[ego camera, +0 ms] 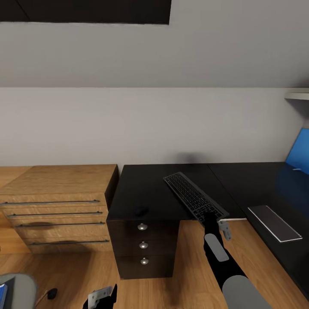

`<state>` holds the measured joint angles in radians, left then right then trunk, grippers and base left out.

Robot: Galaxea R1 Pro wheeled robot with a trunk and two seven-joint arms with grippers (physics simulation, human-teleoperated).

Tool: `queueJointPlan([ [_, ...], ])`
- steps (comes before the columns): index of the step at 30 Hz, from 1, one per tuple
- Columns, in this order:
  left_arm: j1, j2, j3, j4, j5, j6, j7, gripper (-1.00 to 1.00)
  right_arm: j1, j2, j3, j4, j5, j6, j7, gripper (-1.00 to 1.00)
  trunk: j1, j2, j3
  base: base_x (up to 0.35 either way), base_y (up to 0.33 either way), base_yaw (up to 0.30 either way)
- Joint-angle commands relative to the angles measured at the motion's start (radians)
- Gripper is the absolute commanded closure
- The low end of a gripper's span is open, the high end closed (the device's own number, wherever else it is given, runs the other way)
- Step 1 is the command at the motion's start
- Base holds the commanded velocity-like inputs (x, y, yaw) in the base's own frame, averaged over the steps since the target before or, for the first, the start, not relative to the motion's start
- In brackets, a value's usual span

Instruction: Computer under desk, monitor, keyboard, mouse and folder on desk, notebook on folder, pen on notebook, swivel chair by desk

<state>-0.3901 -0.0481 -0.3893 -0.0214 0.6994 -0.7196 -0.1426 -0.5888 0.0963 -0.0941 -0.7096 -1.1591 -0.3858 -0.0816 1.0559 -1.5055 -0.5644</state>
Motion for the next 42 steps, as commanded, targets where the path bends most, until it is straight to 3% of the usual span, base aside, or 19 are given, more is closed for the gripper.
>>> queueJointPlan([
  [1,-0.001,0.000,-0.003,0.001,0.011,-0.003,-0.008,-1.00,0.000,0.000,0.001,0.024,-0.028,-0.005,-0.007,1.00,0.000,0.000,-0.001,-0.154,0.000,0.000],
  [13,-0.001,-0.001,-0.003,0.001,0.011,-0.003,-0.008,-1.00,0.000,-0.015,0.001,0.024,-0.030,-0.003,-0.010,1.00,0.000,0.000,-0.001,-0.072,0.000,0.000],
  [29,-0.001,-0.001,-0.004,0.001,0.011,-0.003,-0.008,-1.00,0.000,-0.016,-0.001,0.055,-0.030,-0.004,-0.012,1.00,0.000,0.000,-0.001,-0.001,0.000,0.000],
  [30,-0.001,-0.001,-0.004,0.001,0.011,-0.004,-0.008,-1.00,0.000,-0.016,-0.001,0.056,-0.030,-0.004,-0.012,-1.00,0.000,0.000,-0.001,0.000,0.000,0.000],
  [42,-0.001,-0.001,-0.003,0.001,0.011,-0.006,-0.008,-1.00,0.000,-0.016,0.003,0.061,-0.028,-0.005,-0.011,-1.00,0.000,0.000,-0.001,0.000,0.000,0.000],
])
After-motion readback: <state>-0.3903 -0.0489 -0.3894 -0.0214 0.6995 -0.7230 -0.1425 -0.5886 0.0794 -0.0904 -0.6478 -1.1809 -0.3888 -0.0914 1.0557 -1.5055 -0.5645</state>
